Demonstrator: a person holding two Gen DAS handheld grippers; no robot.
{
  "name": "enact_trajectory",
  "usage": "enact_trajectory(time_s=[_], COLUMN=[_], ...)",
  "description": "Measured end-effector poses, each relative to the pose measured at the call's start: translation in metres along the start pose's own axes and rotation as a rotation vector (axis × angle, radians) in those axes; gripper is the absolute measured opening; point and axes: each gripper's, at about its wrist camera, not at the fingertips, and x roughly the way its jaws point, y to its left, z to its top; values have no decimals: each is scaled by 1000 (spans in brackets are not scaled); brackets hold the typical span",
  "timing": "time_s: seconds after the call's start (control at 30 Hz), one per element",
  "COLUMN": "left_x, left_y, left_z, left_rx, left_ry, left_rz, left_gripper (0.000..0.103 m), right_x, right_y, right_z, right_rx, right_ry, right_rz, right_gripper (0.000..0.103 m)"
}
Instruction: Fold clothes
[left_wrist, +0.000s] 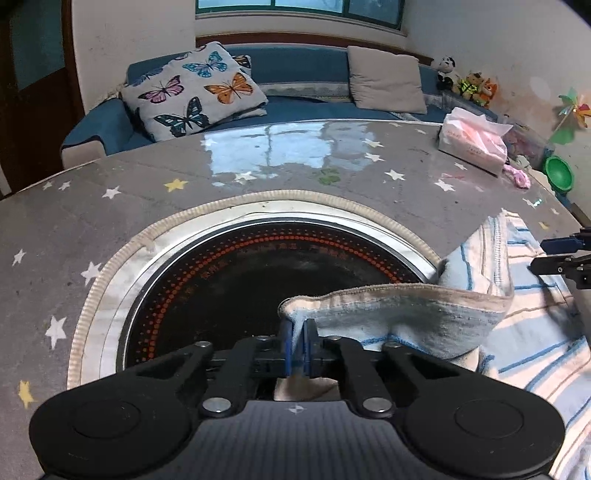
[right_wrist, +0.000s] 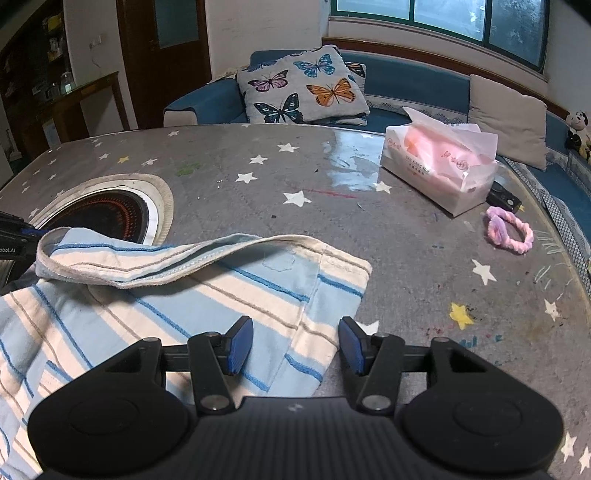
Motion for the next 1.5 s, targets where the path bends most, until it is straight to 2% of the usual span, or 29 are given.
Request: enact_trajectory(time_s=[0.13,0.3,0.47,0.83,1.1,1.3,1.33,1.43,1.5], left_x=[-21,-52,-57,-18,5,8,7,2,-2], left_y=[-2,13,39,85,116,121,121,123,122], left_z=[3,17,23,29,27,20,20,21,22], left_rx=[63,85,72,78,18,22,20,10,7], left_ry=[-93,-196,-197,-154,-115,-99,-102,-118,-131], left_rz=[99,242,326,512,556,536,530,517,512], left_gripper=[3,2,2,3,3,3,3,3,3], right_x=[2,6,14,57,87,108,110,115,117], right_y=[1,5,13,41,60,55,55,57,59], right_z=[1,5,14,58,88,112,114,118,121], right_rx=[-7,-20,-47,-130,-155,-58,-51,-48,-52], right_ry=[3,1,-3,-30,-50,-42,-45,-51,-52], right_rz=[-6,-14,-16,-15,7,61,62,60,63], right_gripper=[53,53,53,53,53,51,49,31,22])
